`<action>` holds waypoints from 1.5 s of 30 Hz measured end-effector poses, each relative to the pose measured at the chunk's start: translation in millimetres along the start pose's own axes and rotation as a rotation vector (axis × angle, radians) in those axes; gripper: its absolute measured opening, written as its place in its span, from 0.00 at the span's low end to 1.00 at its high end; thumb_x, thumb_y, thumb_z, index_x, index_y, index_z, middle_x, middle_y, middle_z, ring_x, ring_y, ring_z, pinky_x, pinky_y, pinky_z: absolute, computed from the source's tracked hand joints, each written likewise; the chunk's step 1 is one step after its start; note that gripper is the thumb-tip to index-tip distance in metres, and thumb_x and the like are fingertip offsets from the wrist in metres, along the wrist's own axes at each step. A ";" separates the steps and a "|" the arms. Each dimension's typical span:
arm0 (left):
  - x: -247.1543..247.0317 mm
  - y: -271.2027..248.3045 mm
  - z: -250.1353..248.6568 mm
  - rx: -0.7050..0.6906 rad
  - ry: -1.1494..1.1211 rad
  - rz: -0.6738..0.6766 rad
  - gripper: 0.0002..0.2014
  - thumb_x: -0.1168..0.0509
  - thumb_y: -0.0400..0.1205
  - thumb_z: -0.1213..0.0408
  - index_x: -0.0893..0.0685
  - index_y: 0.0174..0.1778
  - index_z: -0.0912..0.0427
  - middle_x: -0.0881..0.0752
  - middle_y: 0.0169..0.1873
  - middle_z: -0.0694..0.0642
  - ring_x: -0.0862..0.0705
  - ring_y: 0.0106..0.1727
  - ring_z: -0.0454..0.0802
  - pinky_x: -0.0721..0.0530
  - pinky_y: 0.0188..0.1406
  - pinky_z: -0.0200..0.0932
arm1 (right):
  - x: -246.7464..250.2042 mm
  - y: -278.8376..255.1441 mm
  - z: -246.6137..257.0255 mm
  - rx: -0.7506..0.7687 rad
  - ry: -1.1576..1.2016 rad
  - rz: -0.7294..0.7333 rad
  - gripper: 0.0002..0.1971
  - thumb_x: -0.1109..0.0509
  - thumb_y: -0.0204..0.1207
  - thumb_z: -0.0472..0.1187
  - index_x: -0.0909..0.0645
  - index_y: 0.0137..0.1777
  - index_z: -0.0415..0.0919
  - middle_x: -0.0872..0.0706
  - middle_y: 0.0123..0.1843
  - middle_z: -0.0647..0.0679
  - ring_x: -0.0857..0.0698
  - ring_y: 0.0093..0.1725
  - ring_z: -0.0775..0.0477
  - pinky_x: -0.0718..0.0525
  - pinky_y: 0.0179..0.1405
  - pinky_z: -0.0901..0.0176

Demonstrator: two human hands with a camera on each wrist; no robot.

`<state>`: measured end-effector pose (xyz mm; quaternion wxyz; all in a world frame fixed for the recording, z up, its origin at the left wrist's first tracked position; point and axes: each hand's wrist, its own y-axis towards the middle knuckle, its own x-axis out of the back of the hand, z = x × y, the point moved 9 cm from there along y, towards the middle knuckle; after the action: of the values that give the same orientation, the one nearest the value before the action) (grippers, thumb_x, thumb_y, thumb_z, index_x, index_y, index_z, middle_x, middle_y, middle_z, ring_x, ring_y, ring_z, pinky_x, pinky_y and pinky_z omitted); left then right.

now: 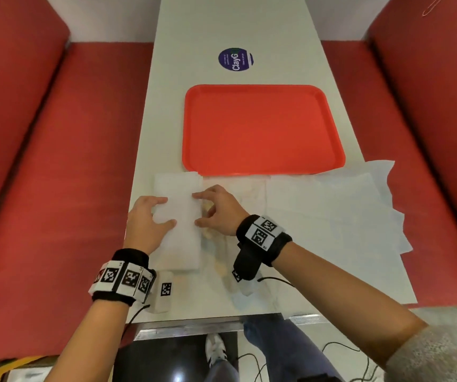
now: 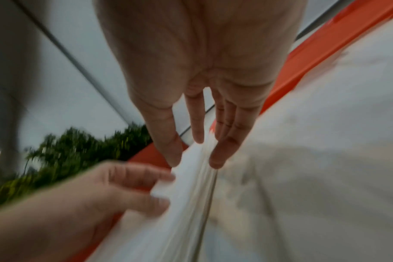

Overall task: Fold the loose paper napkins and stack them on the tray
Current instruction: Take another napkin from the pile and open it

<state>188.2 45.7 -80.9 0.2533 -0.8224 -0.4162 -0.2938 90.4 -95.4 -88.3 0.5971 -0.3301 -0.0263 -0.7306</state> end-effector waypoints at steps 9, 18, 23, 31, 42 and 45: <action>-28.2 -32.1 -74.8 -0.254 0.120 -0.029 0.15 0.27 0.76 0.64 0.16 0.59 0.54 0.27 0.64 0.57 0.30 0.66 0.58 0.33 0.64 0.42 | 114.8 -122.5 -111.7 -0.275 -0.116 -0.451 0.17 0.26 0.76 0.44 0.17 0.65 0.45 0.22 0.62 0.46 0.16 0.48 0.49 0.22 0.49 0.64; -174.0 -42.1 -143.1 -0.213 -0.036 0.480 0.24 0.35 0.83 0.64 0.31 0.75 0.57 0.27 0.65 0.58 0.26 0.68 0.55 0.25 0.67 0.46 | 168.9 -176.7 -201.7 -0.573 -0.096 -0.606 0.27 0.22 0.71 0.46 0.23 0.70 0.46 0.22 0.63 0.39 0.21 0.63 0.36 0.23 0.66 0.46; -180.2 -29.6 -150.0 -0.200 -0.036 0.418 0.20 0.33 0.81 0.66 0.29 0.69 0.54 0.30 0.53 0.52 0.28 0.50 0.48 0.32 0.49 0.33 | 179.9 -168.3 -198.0 -0.478 0.036 -0.671 0.29 0.19 0.68 0.42 0.24 0.69 0.48 0.22 0.57 0.46 0.19 0.54 0.43 0.20 0.58 0.52; -160.5 -2.3 -145.2 -0.123 -0.269 0.249 0.06 0.23 0.73 0.73 0.10 0.42 0.59 0.12 0.36 0.53 0.17 0.33 0.44 0.20 0.35 0.26 | 203.5 -168.6 -198.4 -0.314 0.345 -0.724 0.30 0.16 0.63 0.35 0.23 0.62 0.56 0.09 0.40 0.41 0.10 0.42 0.39 0.12 0.49 0.39; -140.6 -16.5 -164.3 -0.320 -0.345 0.228 0.28 0.19 0.68 0.55 0.21 0.63 0.43 0.22 0.62 0.41 0.22 0.61 0.40 0.22 0.53 0.36 | 197.4 -173.9 -123.7 0.060 0.314 -0.624 0.38 0.26 0.70 0.23 0.32 0.74 0.55 0.08 0.40 0.49 0.10 0.46 0.52 0.19 0.44 0.59; -139.3 -14.8 -179.8 -0.386 -0.335 0.287 0.51 0.17 0.62 0.47 0.38 0.79 0.42 0.32 0.75 0.40 0.33 0.76 0.40 0.31 0.69 0.41 | 208.3 -180.5 -93.4 0.185 0.336 -0.608 0.31 0.27 0.69 0.19 0.24 0.68 0.47 0.09 0.38 0.44 0.11 0.41 0.46 0.22 0.42 0.51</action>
<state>59.9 -140.0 -49.4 0.0588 -0.9429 -0.2679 -0.1890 -126.8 -262.4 10.1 0.3758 -0.1271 -0.0909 -0.9134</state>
